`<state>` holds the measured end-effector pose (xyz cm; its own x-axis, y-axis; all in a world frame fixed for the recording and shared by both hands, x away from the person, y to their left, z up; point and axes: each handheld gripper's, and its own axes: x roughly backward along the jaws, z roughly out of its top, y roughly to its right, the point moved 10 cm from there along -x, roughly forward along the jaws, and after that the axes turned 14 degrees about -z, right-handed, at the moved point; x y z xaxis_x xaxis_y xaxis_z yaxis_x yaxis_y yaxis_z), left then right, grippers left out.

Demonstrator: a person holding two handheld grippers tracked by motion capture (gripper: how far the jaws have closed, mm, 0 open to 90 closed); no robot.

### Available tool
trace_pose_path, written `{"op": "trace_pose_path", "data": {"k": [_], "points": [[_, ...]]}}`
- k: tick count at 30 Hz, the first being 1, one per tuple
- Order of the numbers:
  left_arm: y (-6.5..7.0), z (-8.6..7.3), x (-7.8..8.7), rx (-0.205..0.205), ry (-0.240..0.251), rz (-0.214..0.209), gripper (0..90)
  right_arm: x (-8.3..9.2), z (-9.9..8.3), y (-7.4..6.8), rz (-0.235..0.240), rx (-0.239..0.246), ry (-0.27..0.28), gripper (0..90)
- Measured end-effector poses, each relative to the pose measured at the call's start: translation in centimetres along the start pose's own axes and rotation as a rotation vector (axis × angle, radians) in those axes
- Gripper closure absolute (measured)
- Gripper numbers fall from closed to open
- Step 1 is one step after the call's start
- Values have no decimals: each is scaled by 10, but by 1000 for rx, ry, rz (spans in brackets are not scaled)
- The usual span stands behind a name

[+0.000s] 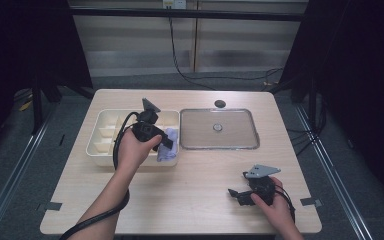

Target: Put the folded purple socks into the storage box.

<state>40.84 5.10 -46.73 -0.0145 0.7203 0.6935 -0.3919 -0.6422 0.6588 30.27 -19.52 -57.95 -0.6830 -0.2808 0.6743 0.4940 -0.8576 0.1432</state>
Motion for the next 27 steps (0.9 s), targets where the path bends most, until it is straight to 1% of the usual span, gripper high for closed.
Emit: {"op": "trace_pose_path", "data": {"k": [2,3,4,5,7,8,9,11,12,13,14,16,17,21,23,25,27], "points": [[-1,1,-1,6,7,-4,684,0,0,0,0,0,0,146],[-3,2,-1,5,10,4,684,0,0,0,0,0,0,146],[-4,3,-2,4,11,3,684,0,0,0,0,0,0,146],[-4,3,-2,13,7,1,684,0,0,0,0,0,0,146],[-5,5,-4,21,16,3,684,0,0,0,0,0,0,146],[-6,6,-4,19,12,1,684,0,0,0,0,0,0,146],[-6,7,-5,27,13,-3,684,0,0,0,0,0,0,146],[-10,9,-6,27,15,11,684,0,0,0,0,0,0,146],[-10,10,-6,37,18,8,684,0,0,0,0,0,0,146],[-12,11,-7,31,20,13,684,0,0,0,0,0,0,146],[-13,12,-8,38,16,16,684,0,0,0,0,0,0,146],[-15,13,-11,48,27,12,684,0,0,0,0,0,0,146],[-16,13,-12,50,24,20,684,0,0,0,0,1,1,146],[-18,14,-14,56,19,20,684,0,0,0,0,-1,0,146],[-20,15,-16,55,18,31,683,0,0,0,0,0,1,146],[-20,16,-18,65,22,29,684,0,0,0,0,-1,0,146],[-22,16,-19,70,17,41,684,0,0,0,0,0,1,146]]}}
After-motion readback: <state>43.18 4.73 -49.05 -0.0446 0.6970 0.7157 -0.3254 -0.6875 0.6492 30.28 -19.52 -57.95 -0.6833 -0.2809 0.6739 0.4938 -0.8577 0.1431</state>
